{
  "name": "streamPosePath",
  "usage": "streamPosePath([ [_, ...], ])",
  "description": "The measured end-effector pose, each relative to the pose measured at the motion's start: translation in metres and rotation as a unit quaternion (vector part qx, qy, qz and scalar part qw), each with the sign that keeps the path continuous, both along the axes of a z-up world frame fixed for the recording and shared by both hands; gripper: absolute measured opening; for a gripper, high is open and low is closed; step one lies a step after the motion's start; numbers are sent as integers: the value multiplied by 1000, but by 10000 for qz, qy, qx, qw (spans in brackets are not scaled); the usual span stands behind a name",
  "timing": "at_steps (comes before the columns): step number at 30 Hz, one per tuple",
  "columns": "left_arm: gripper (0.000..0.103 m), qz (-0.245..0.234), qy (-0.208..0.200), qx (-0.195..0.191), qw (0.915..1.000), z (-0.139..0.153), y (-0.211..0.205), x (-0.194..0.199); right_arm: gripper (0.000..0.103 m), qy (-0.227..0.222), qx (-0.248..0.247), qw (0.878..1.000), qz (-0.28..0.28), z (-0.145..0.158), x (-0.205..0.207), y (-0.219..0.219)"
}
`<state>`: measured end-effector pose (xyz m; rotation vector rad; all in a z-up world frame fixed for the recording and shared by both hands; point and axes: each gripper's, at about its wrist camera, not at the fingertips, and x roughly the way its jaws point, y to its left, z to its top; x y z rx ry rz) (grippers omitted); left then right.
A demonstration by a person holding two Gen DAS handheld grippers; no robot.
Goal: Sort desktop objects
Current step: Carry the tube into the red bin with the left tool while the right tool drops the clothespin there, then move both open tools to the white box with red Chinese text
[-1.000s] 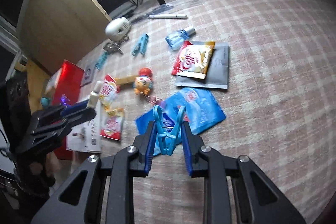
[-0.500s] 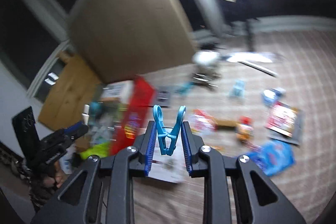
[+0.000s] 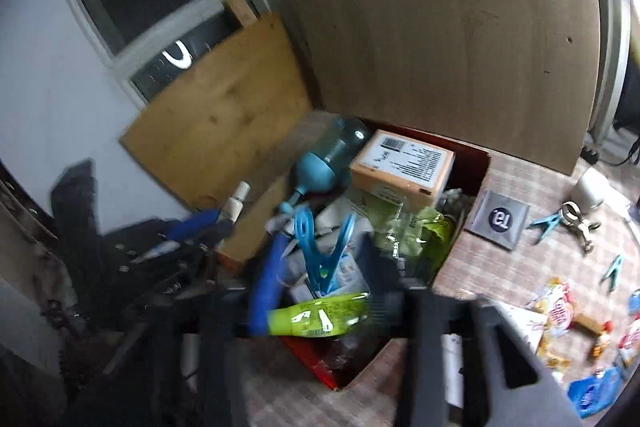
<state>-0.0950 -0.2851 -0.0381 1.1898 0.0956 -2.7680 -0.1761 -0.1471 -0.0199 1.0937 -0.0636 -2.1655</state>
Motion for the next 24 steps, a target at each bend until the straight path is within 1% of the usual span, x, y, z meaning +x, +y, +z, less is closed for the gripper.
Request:
streamPosePath([
  [3, 24, -58, 72, 92, 9999, -1, 0, 1, 53, 90, -70, 9999, -42, 4, 1, 9],
  [6, 24, -245, 98, 240, 9994, 0, 5, 2, 53, 186, -82, 9995, -242, 7, -1, 31],
  [9, 24, -406, 117, 267, 9988, 3, 15, 0, 53, 290, -51, 9980, -566, 12, -3, 66],
  [13, 24, -837, 106, 370, 9957, 4, 42, -8, 53, 286, 25, 9931, -1135, 12, -6, 124],
  [16, 24, -1220, 58, 415, 9916, 2, 70, -16, 53, 211, 108, 9881, -1520, 6, -5, 172],
  [18, 24, -1506, -50, 521, 9872, -3, 92, -23, 53, 145, 181, 9832, -1809, -1, 2, 207],
  [21, 24, -1896, -191, 558, 9801, -8, 128, -31, 53, -25, 243, 9763, -2151, -13, 13, 251],
  [23, 24, -2085, -288, 579, 9759, -13, 150, -34, 53, -160, 220, 9729, -2298, -23, 18, 270],
  [24, 24, -2178, -365, 649, 9731, -18, 162, -35, 53, -255, 192, 9713, -2357, -30, 19, 278],
])
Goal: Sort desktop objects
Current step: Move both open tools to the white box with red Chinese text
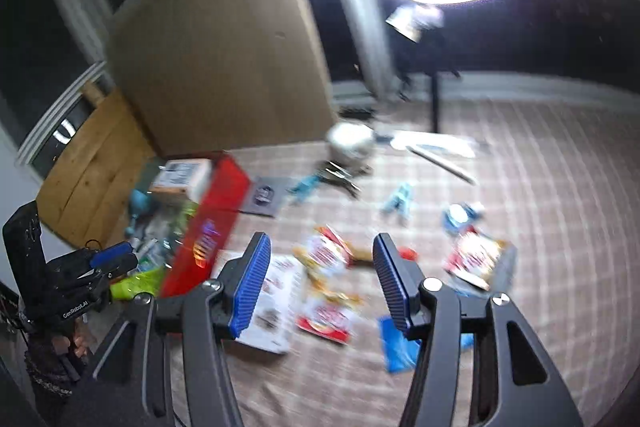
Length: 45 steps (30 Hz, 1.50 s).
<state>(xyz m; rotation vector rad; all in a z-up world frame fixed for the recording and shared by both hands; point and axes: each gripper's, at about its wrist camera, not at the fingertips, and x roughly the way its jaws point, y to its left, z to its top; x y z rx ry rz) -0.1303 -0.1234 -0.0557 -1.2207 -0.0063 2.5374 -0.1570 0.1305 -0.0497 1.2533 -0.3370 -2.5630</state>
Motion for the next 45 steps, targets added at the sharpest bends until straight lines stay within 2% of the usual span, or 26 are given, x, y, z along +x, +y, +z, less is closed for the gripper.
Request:
streamPosePath([
  [3, 24, -87, -198, 44, 9998, -16, 30, 0, 53, -240, -166, 9995, -85, -21, 3, 14],
  [7, 24, 158, -563, 90, 9983, -45, 52, 6, 51, -502, -239, 9980, 288, -47, -1, -5],
  [9, 25, 361, -694, 81, 9969, -56, 54, 10, 47, -634, -284, 9961, 542, -59, -7, -21],
  [11, 28, 614, -804, 15, 9949, -68, 55, 14, 38, -770, -299, 9936, 768, -70, -12, -36],
  [14, 29, 883, -870, -55, 9923, -79, 54, 19, 38, -965, -226, 9889, 1108, -86, -24, -62],
  [16, 33, 1059, -833, -184, 9907, -82, 53, 21, 38, -1121, -219, 9844, 1337, -98, -32, -78],
  [17, 39, 1220, -782, -275, 9891, -83, 52, 22, 38, -1172, -211, 9832, 1385, -102, -35, -82],
  [18, 39, 1383, -740, -332, 9871, -84, 50, 23, 38, -1231, -179, 9816, 1451, -107, -38, -88],
  [21, 40, 1485, -707, -373, 9857, -89, 51, 23, 38, -1323, -74, 9781, 1606, -117, -43, -98],
  [25, 47, 1457, -674, -540, 9856, -97, 57, 17, 38, -1415, 0, 9718, 1885, -124, -50, -105],
  [27, 55, 1294, -679, -311, 9888, -97, 59, 15, 38, -1450, 62, 9703, 1934, -128, -54, -106],
  [29, 55, 1103, -719, -47, 9913, -97, 62, 14, 34, -1475, 22, 9688, 1991, -130, -57, -103],
  [31, 54, 1069, -739, 53, 9915, -95, 63, 13, 32, -1445, 40, 9696, 1974, -129, -62, -99],
  [34, 53, 1348, -729, -171, 9880, -89, 57, 14, 32, -1400, 107, 9719, 1891, -124, -68, -92],
  [35, 50, 1428, -750, -247, 9866, -88, 54, 13, 32, -1389, 109, 9723, 1875, -122, -70, -91],
  [38, 51, 1527, -780, -344, 9846, -88, 56, 14, 32, -1386, 99, 9699, 1997, -119, -74, -94],
  [41, 61, 1654, -898, -601, 9803, -97, 65, 11, 32, -1407, 223, 9671, 2106, -122, -79, -100],
  [44, 76, 1564, -875, -567, 9822, -99, 73, 11, 32, -1525, 127, 9619, 2265, -130, -88, -107],
  [45, 75, 1456, -864, -545, 9841, -99, 77, 12, 33, -1571, 86, 9603, 2302, -132, -89, -109],
])
